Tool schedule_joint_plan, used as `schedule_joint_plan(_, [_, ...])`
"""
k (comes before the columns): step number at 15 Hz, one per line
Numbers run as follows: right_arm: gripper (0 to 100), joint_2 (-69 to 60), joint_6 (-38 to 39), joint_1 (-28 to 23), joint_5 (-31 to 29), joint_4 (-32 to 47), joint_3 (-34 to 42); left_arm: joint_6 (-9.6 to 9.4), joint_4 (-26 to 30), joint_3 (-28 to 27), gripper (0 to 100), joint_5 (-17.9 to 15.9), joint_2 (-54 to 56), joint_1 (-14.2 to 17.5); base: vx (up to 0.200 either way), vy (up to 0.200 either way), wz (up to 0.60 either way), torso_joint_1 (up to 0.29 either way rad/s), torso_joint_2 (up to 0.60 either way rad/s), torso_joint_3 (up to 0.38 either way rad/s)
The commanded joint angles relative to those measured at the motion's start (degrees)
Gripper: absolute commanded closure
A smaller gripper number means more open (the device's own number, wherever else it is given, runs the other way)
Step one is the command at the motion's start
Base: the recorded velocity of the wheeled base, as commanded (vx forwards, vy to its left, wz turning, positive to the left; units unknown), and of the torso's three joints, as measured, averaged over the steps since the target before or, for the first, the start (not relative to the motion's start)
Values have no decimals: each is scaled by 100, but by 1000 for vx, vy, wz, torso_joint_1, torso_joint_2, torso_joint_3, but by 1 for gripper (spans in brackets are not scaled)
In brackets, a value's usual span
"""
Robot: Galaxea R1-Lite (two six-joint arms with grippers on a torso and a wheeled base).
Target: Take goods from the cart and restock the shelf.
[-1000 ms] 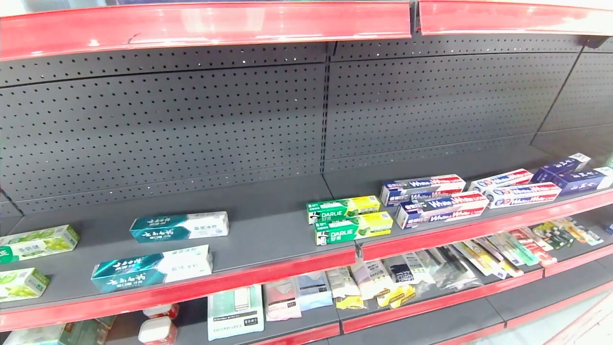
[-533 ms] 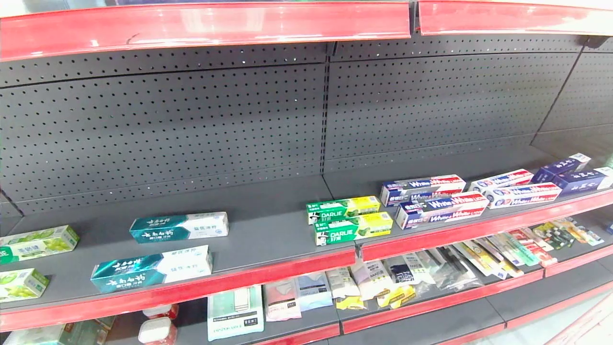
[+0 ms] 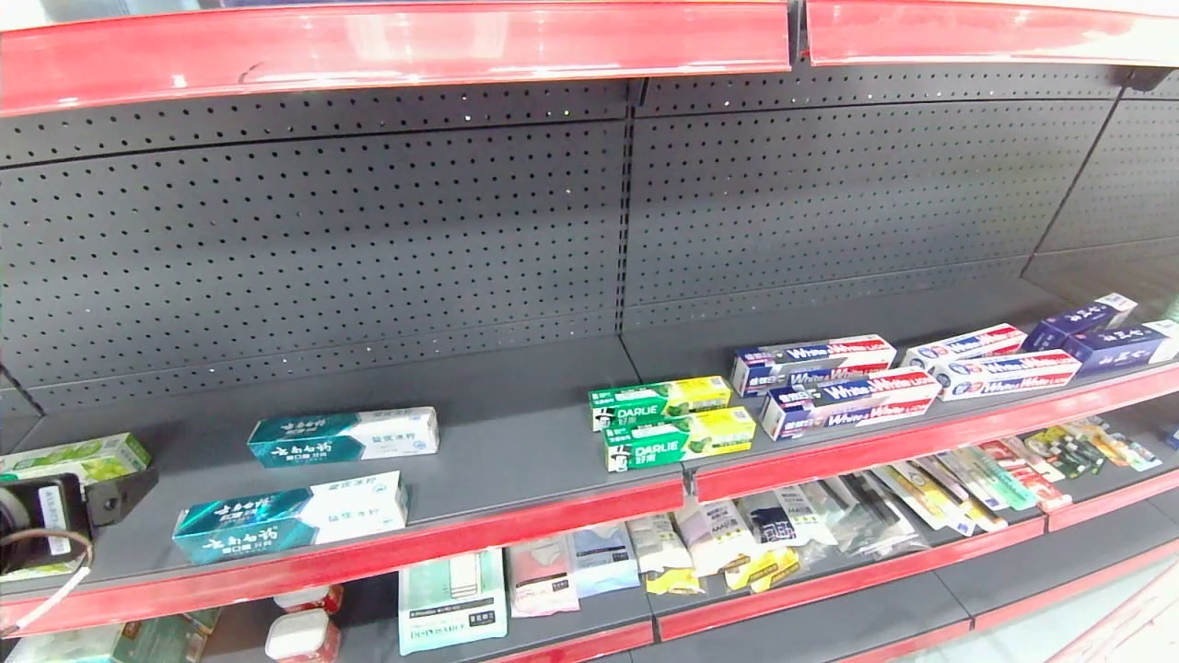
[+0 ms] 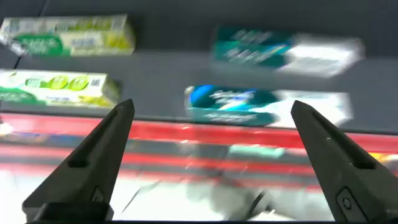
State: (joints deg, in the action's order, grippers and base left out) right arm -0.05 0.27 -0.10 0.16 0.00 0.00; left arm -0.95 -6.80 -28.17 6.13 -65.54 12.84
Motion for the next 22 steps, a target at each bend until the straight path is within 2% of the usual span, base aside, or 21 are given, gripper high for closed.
schedule_joint_plan(1, [0,14,0,1,2,0,0,-353,-40,-373,0,-16,-1321,334,0,0,0,0,0,0])
schedule_joint_plan(3, [0,5,0,1,2,0,0,-933,47,-470,0,28,-1339,395,0,0,0,0,0,0])
schedule_joint_plan(5, [0,5,0,1,2,0,0,-1839,355,-742,0,55,-1348,870,0,0,0,0,0,0])
schedule_joint_plan(6, [0,5,0,1,2,0,0,-1839,355,-742,0,55,-1348,870,0,0,0,0,0,0])
schedule_joint_plan(7, [0,5,0,1,2,0,0,-2234,636,-971,0,64,-1471,1204,0,0,0,0,0,0])
schedule_joint_plan(11, [0,5,0,1,2,0,0,-2172,610,-918,0,55,-2016,1669,0,0,0,0,0,0])
schedule_joint_plan(22, [0,5,0,1,2,0,0,-2155,329,-848,0,28,-2622,1669,0,0,0,0,0,0])
